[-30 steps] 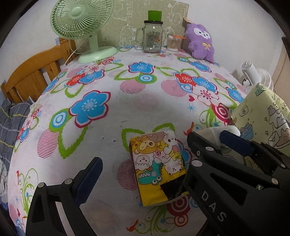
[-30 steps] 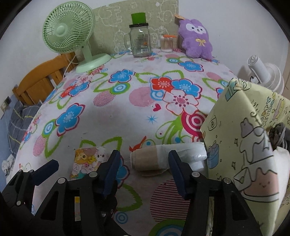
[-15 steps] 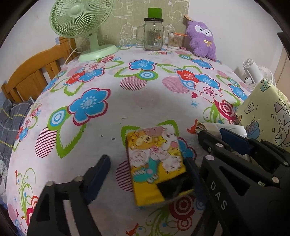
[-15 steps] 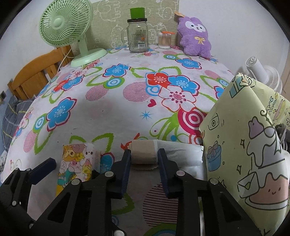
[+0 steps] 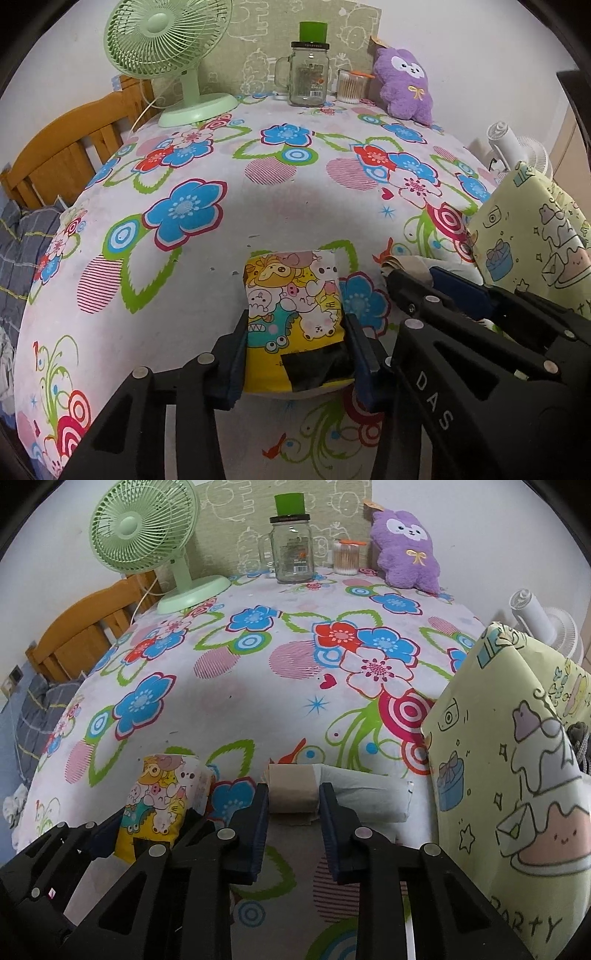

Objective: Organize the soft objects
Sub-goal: 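Lift the tissue pack with the left tool while the right tool carries the roll toward the gift box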

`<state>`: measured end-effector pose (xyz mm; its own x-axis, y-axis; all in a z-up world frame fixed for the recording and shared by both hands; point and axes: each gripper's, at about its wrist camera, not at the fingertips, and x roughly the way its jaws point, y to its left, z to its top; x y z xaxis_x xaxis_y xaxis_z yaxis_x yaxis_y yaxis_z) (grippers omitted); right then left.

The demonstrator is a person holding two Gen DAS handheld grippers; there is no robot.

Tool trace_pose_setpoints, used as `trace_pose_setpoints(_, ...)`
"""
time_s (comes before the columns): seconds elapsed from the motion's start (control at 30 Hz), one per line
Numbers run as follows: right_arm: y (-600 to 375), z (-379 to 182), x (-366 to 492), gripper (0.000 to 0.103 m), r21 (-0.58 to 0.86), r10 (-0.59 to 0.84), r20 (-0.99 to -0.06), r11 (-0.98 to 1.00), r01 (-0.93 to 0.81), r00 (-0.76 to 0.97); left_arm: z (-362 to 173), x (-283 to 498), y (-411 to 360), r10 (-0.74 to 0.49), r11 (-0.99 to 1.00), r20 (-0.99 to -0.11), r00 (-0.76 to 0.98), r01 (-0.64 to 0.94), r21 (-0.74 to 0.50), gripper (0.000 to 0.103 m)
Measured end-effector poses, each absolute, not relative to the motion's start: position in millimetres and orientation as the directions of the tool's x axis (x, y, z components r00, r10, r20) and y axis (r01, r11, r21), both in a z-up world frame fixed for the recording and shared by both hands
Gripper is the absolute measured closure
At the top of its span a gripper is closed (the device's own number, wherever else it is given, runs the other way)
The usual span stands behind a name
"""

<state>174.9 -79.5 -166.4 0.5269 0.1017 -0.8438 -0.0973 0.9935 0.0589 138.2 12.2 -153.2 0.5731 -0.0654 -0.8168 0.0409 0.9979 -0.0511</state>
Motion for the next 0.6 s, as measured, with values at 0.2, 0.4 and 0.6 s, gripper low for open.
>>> trace_pose_setpoints(0.2,-77.0,-156.6,169.2,0.074,0.063,0.111,-0.833,0.992,-0.108,0.542,-142.4,131.6,14.8,-0.060,0.998,-0.803,0.593,0.036,-0.048,0.056)
trace_pose_setpoints(0.4,-74.8,-144.7,163.8,0.074,0.067,0.121,-0.819,0.991,-0.116,0.561,-131.4,124.5,16.8,-0.058,0.998,-0.787,0.614,0.031,-0.050,0.056)
trace_pose_setpoints(0.6,-73.3,-128.8,156.6,0.074,0.074,0.132,-0.798,0.990,-0.122,0.587,-118.2,117.6,18.6,-0.061,0.998,-0.767,0.639,0.026,-0.058,0.056)
